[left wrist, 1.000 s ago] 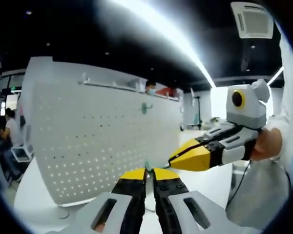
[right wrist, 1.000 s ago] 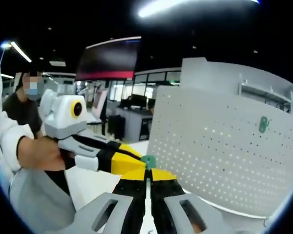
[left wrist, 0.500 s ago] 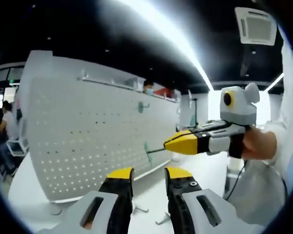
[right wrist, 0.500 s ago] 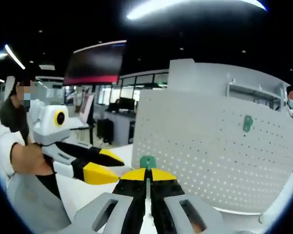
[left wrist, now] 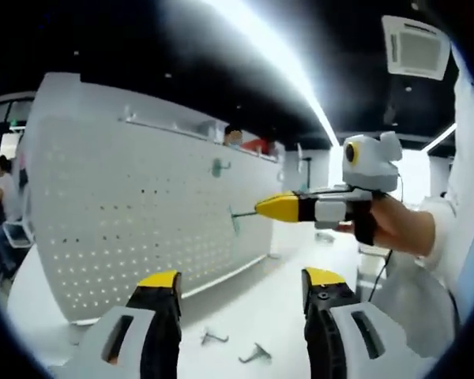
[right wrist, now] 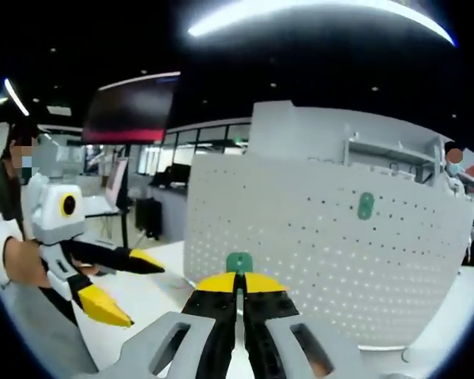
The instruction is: Insert the hook assembly into the mounting plate slot until the hook locks in place.
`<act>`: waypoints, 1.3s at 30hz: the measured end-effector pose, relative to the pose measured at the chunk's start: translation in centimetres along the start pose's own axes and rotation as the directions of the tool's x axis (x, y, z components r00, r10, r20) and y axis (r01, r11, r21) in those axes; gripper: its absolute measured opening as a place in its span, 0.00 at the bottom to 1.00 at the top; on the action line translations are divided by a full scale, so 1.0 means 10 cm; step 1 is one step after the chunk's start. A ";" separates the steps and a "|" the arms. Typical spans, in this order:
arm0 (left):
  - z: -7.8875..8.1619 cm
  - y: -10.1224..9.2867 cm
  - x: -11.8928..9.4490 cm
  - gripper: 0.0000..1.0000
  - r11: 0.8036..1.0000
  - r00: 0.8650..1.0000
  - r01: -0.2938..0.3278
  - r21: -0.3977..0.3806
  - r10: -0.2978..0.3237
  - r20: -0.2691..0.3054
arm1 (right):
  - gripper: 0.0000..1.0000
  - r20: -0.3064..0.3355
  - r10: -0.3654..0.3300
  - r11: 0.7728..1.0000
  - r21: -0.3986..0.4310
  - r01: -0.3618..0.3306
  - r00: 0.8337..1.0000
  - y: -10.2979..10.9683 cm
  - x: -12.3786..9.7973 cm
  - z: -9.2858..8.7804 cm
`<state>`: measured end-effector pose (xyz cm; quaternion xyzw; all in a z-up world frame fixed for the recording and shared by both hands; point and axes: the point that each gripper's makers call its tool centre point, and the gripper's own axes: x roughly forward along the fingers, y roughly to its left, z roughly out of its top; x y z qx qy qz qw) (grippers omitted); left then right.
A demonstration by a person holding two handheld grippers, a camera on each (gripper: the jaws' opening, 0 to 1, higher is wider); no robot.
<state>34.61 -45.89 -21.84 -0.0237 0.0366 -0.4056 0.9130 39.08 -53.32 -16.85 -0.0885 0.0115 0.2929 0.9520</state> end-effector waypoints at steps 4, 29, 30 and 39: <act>-0.01 -0.06 0.02 0.72 1.000 1.000 0.015 0.025 -0.015 -0.008 | 0.00 0.007 -0.029 1.000 -0.001 0.029 1.000 -0.12 -0.01 0.02; -0.07 -0.05 0.04 0.87 0.999 0.999 0.008 0.040 -0.006 -0.040 | 0.00 0.153 -0.367 0.930 0.031 0.367 0.917 -1.59 -0.11 0.52; -0.07 -0.05 0.04 0.87 0.999 0.999 0.008 0.039 -0.006 -0.041 | 0.00 0.161 -0.379 0.925 0.031 0.379 0.911 -1.64 -0.11 0.54; -0.11 -0.06 0.05 0.85 0.999 0.998 0.012 0.038 -0.010 -0.055 | 0.00 0.203 -0.428 0.902 0.047 0.428 0.881 -1.95 0.06 0.59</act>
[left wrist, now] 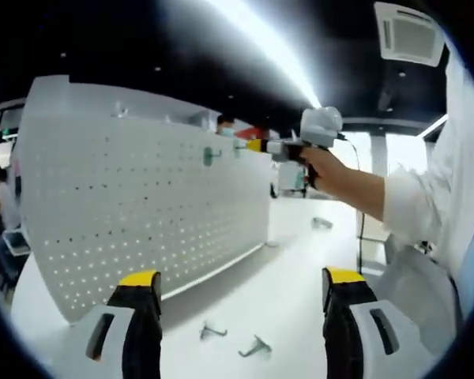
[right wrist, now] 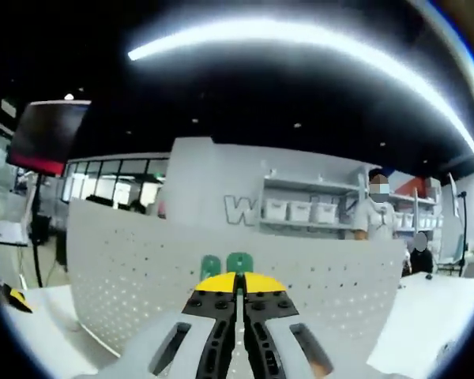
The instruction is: Insert the hook assembly into the mounting plate slot until the hook locks in place.
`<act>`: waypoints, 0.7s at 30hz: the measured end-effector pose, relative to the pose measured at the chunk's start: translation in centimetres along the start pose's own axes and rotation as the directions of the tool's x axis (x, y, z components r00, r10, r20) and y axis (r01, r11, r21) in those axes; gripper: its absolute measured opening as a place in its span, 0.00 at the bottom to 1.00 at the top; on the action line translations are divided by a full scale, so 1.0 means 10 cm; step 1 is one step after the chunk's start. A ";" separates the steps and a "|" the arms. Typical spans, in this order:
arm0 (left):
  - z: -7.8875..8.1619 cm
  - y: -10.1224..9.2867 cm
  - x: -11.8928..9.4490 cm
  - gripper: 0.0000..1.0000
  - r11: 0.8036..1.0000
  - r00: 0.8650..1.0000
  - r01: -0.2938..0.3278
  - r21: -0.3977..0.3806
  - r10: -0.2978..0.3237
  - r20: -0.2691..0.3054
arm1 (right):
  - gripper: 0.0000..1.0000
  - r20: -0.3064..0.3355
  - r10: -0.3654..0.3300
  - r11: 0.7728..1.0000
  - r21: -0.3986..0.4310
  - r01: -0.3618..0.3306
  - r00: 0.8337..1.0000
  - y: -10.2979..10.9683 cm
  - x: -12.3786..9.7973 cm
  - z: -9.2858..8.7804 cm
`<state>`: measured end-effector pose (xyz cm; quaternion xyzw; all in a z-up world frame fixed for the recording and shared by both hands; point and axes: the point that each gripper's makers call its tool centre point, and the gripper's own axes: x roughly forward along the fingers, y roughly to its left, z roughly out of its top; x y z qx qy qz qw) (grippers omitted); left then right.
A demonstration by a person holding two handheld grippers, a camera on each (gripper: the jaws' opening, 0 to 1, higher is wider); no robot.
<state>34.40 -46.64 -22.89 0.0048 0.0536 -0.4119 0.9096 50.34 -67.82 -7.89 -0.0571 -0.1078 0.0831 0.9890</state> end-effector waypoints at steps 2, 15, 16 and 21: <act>0.00 0.01 0.00 0.85 1.000 1.000 -0.002 0.000 0.002 0.000 | 0.00 0.011 -0.003 1.000 0.013 0.003 1.000 -0.02 0.05 -0.01; -0.04 0.02 0.00 0.82 1.000 1.000 -0.004 -0.005 0.004 -0.013 | 0.00 0.014 -0.010 0.996 0.084 0.009 1.000 -0.12 0.25 -0.13; -0.04 0.02 0.00 0.82 1.000 1.000 -0.004 -0.005 0.004 -0.013 | 0.00 0.014 -0.006 0.996 0.084 0.005 1.000 -0.11 0.25 -0.13; -0.06 0.01 0.02 0.81 1.000 1.000 0.002 -0.005 -0.002 -0.022 | 0.00 0.013 -0.008 0.997 0.076 0.007 1.000 -0.12 0.29 -0.16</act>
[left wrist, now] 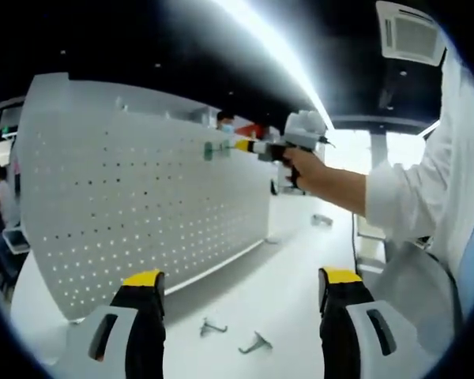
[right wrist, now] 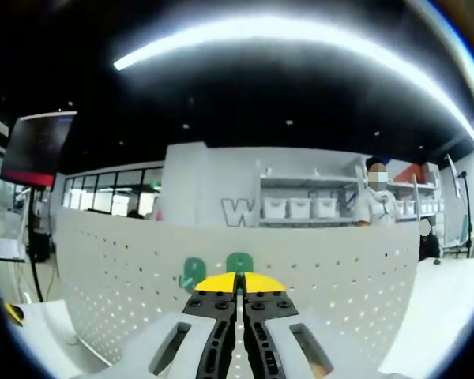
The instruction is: Insert the hook assembly into the mounting plate slot until the hook locks in place.
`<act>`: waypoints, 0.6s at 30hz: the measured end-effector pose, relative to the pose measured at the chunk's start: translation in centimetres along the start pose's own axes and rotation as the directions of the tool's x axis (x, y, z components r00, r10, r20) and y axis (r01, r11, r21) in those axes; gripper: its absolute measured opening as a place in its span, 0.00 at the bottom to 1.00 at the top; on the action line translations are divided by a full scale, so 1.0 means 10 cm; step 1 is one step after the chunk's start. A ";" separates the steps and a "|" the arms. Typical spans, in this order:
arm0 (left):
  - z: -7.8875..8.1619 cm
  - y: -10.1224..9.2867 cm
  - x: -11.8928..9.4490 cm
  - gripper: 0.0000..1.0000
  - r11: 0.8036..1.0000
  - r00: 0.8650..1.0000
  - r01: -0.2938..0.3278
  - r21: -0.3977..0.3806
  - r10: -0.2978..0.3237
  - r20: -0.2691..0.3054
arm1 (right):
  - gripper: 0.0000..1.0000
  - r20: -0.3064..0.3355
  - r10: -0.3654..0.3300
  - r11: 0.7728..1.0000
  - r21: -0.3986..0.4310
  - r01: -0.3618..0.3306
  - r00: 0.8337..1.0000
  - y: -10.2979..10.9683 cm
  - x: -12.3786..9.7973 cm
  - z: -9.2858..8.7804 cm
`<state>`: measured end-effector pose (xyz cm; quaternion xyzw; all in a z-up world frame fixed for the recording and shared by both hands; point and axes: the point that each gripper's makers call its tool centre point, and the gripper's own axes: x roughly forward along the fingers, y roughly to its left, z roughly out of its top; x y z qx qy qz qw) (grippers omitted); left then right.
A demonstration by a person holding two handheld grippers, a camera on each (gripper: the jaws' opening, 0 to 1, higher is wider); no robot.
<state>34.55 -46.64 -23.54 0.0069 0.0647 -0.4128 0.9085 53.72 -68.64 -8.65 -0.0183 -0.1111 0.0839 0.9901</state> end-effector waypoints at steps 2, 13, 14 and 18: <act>0.00 0.00 0.00 0.81 1.000 1.000 -0.001 -0.001 0.001 -0.001 | 0.00 -0.002 -0.003 1.000 0.001 0.003 1.000 -0.02 0.01 -0.02; -0.03 0.01 0.00 0.80 1.000 1.000 -0.004 -0.007 0.004 -0.009 | 0.00 -0.005 -0.001 1.000 -0.014 0.001 1.000 -0.02 0.05 -0.05; -0.03 0.01 0.00 0.80 1.000 1.000 -0.004 -0.007 0.004 -0.008 | 0.00 -0.006 -0.002 1.000 -0.013 0.002 1.000 -0.03 0.06 -0.06; -0.03 0.03 -0.01 0.80 1.000 1.000 -0.011 -0.009 0.011 -0.006 | 0.00 -0.005 0.000 1.000 -0.013 0.000 1.000 -0.03 0.06 -0.06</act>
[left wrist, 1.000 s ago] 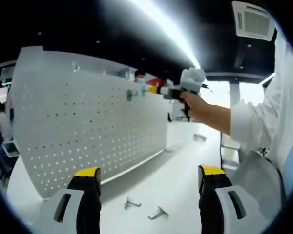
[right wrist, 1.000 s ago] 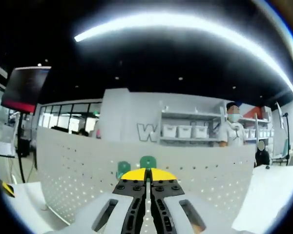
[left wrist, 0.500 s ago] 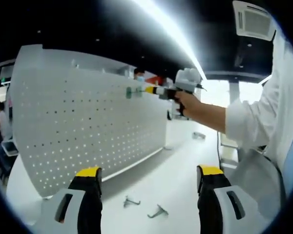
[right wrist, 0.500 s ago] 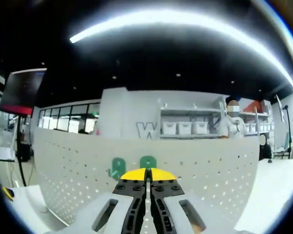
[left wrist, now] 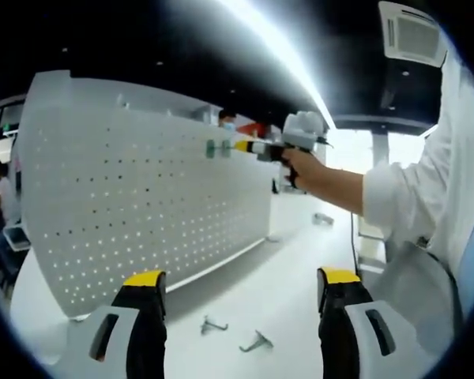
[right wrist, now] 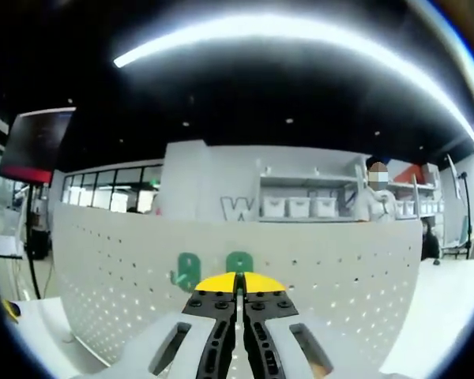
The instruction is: Insert the hook assembly into the mounting plate slot until the hook locks in place.
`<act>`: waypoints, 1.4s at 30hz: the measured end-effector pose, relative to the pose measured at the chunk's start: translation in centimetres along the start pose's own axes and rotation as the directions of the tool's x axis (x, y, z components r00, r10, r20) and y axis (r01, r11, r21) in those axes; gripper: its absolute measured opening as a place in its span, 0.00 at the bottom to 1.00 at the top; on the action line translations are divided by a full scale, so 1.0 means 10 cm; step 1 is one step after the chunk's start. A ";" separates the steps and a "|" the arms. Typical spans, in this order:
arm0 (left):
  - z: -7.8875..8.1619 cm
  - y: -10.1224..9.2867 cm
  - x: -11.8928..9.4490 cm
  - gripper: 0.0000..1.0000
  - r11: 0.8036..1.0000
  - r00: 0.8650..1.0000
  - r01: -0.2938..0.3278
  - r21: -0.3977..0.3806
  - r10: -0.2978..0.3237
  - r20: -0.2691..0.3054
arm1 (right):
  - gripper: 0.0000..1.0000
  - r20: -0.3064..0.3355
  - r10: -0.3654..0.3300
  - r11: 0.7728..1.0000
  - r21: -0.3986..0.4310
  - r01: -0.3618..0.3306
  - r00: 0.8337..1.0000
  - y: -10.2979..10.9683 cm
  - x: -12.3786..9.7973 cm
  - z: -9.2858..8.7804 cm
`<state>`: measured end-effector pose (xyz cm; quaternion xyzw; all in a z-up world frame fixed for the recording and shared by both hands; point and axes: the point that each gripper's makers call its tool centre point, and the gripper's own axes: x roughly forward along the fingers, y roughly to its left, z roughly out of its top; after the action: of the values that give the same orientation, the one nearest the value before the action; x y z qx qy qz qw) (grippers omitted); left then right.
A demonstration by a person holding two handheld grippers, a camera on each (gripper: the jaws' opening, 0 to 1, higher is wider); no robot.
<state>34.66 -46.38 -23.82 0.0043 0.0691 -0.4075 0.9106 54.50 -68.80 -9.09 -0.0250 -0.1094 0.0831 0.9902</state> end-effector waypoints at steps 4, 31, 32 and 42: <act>0.00 0.01 0.00 0.79 1.000 1.000 -0.002 0.000 0.002 0.002 | 0.00 -0.002 -0.004 1.000 -0.005 0.004 1.000 0.00 0.01 -0.01; 0.05 0.01 -0.02 0.79 1.000 1.000 -0.001 0.002 0.001 0.017 | 0.08 -0.037 0.004 0.999 -0.045 -0.005 0.999 0.03 -0.04 -0.03; 0.05 0.01 -0.02 0.79 1.000 1.000 0.000 0.002 0.000 0.016 | 0.09 -0.037 0.003 0.999 -0.045 -0.005 0.999 0.03 -0.06 -0.02; 0.06 0.01 -0.03 0.79 1.000 1.000 0.000 0.002 0.000 0.020 | 0.13 -0.025 0.023 0.998 -0.060 -0.025 0.999 0.12 -0.28 0.10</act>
<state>34.65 -46.16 -23.16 0.0011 0.0595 -0.4075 0.9113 51.40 -68.11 -8.81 -0.0573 -0.0994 0.0913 0.9892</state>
